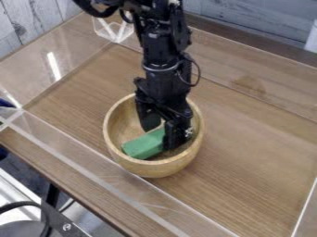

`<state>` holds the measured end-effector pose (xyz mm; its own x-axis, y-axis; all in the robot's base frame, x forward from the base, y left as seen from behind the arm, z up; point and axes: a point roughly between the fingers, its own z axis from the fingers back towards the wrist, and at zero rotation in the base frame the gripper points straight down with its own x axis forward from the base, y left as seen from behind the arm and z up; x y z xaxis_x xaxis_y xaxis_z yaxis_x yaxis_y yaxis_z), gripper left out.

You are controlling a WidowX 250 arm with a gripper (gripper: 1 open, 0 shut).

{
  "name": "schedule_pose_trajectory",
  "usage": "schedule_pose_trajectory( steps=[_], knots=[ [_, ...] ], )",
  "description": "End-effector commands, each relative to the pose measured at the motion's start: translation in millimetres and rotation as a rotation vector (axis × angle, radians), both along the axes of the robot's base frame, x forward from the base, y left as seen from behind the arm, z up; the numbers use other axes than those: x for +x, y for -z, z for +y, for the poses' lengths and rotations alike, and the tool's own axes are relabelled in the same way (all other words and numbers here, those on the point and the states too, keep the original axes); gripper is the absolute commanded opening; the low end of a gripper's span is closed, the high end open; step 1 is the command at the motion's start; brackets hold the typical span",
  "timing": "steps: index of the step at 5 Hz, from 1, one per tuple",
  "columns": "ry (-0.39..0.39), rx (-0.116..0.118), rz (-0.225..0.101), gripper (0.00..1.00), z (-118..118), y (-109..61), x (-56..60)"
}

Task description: Remove the green block from inside the brown bowl and put it on the table

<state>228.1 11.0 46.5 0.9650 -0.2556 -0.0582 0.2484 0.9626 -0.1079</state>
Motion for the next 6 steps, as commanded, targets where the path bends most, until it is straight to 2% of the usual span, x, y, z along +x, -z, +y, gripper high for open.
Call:
schedule_pose_trajectory(
  steps=[1, 2, 4, 6],
  knots=[
    [0.000, 0.017, -0.036, 1.00, 6, -6.5, 16.2],
    [-0.001, 0.027, -0.022, 1.00, 10, -2.0, 23.1],
    [-0.040, 0.027, 0.025, 1.00, 20, 8.9, 22.1],
    [-0.014, 0.016, 0.057, 1.00, 31, 19.6, 20.5]
  ],
)
